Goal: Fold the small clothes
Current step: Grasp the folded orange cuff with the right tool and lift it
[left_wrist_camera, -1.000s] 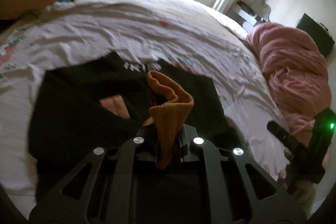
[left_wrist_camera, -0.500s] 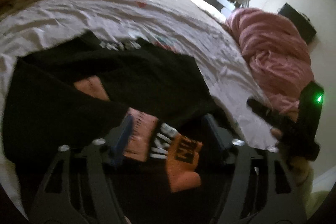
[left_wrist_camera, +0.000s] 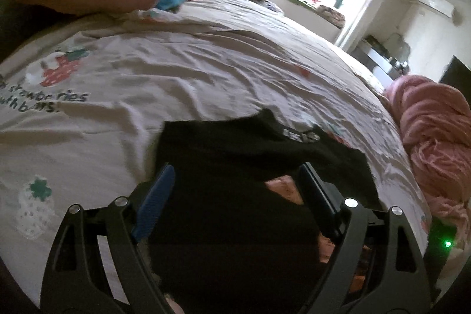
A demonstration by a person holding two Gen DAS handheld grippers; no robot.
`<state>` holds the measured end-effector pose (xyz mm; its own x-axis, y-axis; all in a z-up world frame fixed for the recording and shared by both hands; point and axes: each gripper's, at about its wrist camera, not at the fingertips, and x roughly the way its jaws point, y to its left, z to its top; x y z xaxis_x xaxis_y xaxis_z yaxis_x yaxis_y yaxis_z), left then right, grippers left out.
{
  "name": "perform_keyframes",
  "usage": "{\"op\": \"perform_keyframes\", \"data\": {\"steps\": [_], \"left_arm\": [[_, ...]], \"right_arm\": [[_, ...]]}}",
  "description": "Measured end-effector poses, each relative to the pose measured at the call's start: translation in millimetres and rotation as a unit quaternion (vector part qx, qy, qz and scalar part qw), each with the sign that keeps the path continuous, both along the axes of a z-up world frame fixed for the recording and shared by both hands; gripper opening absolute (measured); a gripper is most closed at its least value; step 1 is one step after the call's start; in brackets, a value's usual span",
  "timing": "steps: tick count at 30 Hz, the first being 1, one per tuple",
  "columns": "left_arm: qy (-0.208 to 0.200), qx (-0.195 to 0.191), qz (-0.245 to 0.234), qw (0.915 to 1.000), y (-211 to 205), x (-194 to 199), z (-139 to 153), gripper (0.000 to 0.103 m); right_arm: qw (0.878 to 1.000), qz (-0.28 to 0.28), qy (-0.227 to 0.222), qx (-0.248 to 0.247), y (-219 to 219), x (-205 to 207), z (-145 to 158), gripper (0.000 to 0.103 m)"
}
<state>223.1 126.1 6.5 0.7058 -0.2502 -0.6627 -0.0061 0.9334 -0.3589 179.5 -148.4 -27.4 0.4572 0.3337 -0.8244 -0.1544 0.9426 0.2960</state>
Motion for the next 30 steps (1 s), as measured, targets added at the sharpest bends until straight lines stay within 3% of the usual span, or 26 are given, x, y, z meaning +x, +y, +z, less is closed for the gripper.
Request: {"op": "perform_keyframes", "data": {"steps": [5,13,19,30], "left_arm": [[-0.007,-0.033,0.050,0.9982,41.0,0.1,4.8,0.078],[-0.010,-0.024,0.064,0.9976,52.1,-2.0,5.9,0.078],[-0.006,-0.001,0.049,0.9988,38.4,2.0,2.5,0.078],[0.013,0.037,0.020,0.9990,11.0,9.0,-12.4,0.078]], "right_arm": [[0.994,0.047,-0.091,-0.044,16.8,2.8,45.3,0.008],[0.966,0.112,-0.210,-0.099,31.4,38.6,121.1,0.008],[0.964,0.092,-0.211,-0.135,20.4,63.2,120.5,0.008],[0.974,0.046,-0.156,-0.157,-4.4,72.4,72.2,0.008]]}}
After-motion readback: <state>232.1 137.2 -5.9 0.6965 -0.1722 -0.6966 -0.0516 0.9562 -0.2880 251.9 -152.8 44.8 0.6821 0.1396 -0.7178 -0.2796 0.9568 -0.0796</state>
